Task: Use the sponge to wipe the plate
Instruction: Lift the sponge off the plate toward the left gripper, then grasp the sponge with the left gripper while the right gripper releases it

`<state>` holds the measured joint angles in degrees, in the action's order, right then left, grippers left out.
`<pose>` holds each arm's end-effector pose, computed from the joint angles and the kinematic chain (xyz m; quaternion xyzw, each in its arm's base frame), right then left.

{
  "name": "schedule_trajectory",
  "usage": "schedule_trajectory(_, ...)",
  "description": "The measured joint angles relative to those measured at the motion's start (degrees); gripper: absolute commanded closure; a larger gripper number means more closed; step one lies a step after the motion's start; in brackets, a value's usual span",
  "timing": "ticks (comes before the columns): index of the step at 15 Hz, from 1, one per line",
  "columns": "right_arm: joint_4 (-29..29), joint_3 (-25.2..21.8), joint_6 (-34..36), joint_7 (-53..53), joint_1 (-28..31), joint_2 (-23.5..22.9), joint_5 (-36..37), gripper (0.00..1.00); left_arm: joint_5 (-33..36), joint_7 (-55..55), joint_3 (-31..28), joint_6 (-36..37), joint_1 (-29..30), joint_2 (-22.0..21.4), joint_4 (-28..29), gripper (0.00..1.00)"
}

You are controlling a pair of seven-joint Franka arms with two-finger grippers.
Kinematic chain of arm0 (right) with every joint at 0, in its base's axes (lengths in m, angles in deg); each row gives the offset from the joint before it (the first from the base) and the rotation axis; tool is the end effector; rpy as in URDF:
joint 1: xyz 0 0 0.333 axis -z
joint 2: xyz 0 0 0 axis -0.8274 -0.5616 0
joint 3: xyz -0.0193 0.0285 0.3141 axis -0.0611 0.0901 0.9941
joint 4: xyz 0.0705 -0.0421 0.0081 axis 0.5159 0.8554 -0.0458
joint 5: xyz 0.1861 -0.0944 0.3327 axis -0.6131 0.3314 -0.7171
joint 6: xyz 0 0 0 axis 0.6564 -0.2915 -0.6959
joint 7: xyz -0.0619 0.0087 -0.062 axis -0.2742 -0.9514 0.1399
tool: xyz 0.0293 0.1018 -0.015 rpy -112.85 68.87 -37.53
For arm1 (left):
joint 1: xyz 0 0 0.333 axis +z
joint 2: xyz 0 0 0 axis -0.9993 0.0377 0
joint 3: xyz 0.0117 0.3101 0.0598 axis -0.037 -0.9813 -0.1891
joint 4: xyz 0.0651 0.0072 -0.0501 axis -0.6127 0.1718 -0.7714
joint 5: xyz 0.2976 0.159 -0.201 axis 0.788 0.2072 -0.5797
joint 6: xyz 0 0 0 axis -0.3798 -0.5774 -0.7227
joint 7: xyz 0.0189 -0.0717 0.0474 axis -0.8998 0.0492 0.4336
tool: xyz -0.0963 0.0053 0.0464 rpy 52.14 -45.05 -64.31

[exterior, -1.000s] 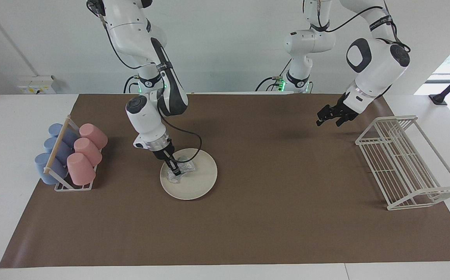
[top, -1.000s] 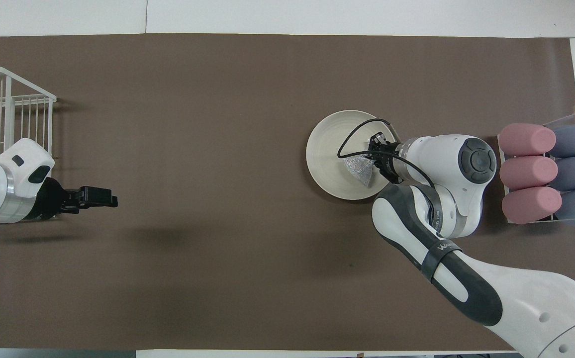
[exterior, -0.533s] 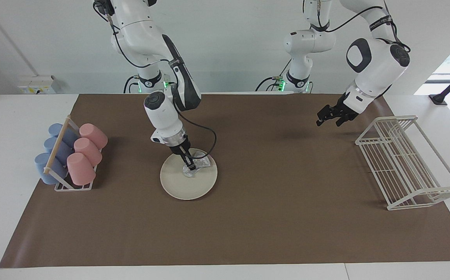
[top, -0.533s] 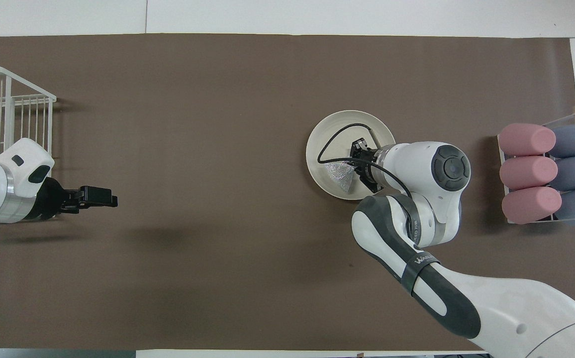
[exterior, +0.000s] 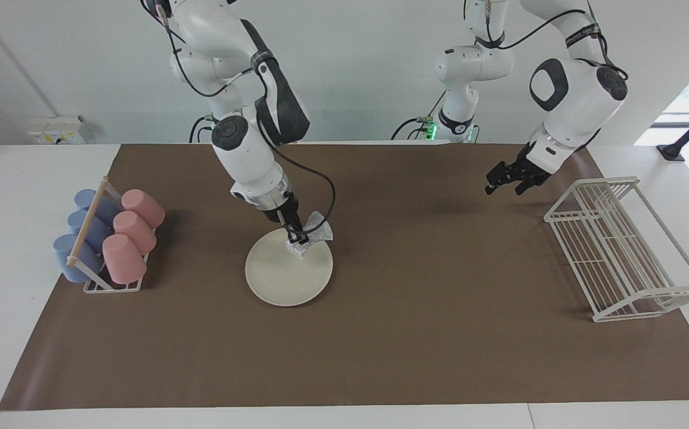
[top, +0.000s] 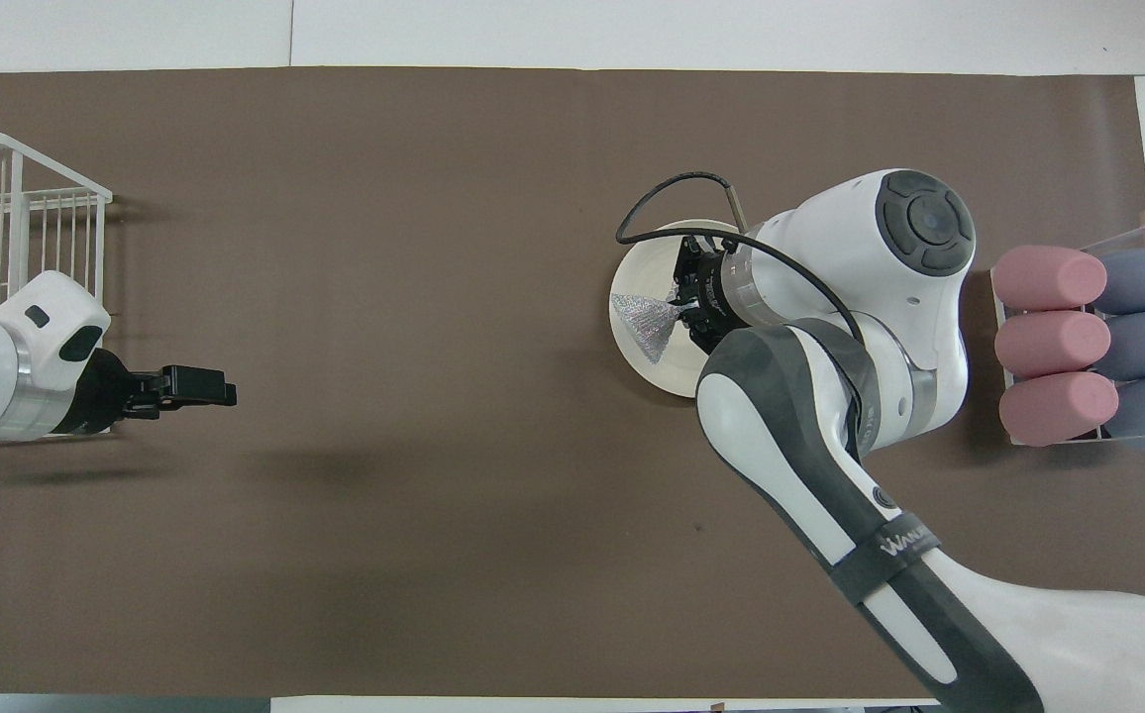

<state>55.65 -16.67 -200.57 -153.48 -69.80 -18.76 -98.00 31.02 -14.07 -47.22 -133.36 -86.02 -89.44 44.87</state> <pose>0.5793 0.2411 0.4236 -0.7844 0.6042 0.0704 0.1209 0.4865 -0.0399 0.4456 0.9931 0.0273 -0.0211 0.1117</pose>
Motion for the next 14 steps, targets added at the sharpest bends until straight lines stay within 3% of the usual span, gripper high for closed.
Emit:
schedule_trajectory(2, -1.5, 0.1, 2.7, -4.5, -1.6, 1.2, 2.2, 1.0, -3.1, -4.4, 0.5, -0.1, -1.1, 0.0, -0.1, 0.0)
schedule_trajectory(11, -15.0, 0.5, 18.6, -19.3, -7.4, 2.4, 9.4, 1.0, -40.1, -8.4, 1.2, 0.5, -9.8, 0.0, -2.0, 0.0)
schedule_trajectory(14, -17.1, 0.6, 20.2, -25.7, -11.2, 2.7, 9.5, 1.0, -49.8, -5.5, 1.2, 0.6, -11.1, 0.0, -1.8, 0.0)
